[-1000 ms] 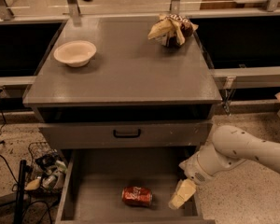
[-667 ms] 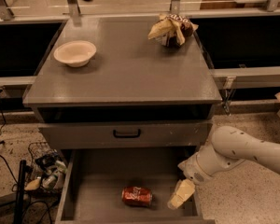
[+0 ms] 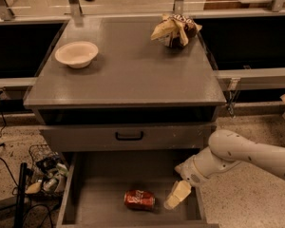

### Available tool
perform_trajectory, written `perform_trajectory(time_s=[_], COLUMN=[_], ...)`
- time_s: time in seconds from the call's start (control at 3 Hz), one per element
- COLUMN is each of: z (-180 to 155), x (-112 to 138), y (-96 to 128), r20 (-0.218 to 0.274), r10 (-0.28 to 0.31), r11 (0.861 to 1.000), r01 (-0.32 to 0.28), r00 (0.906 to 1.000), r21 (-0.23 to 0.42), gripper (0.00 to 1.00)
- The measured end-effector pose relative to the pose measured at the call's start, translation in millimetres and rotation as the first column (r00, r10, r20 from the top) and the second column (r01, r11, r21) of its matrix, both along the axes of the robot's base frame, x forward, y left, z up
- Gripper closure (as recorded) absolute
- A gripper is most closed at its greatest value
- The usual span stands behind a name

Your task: Pick coke can from middle drawer and place on counter

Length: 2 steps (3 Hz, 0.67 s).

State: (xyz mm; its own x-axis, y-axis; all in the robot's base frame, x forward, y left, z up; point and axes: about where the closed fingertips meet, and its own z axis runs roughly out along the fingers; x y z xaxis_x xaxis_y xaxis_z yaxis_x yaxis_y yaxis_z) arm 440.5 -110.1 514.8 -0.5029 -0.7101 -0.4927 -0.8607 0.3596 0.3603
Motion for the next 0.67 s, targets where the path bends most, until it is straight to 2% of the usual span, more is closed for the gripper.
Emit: perform_trajectory(time_s=[0.33,0.67], z=[-14.7,-14.9], x=[9.9,9.8], y=[26.7,26.9], r20=[-0.018,-0.018], r10=[0.023,0.023], r11=[0.999,0.999], r01=[-0.022,-0.022], r00=[0.9996,0.9996], r21=[0.029,0.029], gripper=[0.0,0.0])
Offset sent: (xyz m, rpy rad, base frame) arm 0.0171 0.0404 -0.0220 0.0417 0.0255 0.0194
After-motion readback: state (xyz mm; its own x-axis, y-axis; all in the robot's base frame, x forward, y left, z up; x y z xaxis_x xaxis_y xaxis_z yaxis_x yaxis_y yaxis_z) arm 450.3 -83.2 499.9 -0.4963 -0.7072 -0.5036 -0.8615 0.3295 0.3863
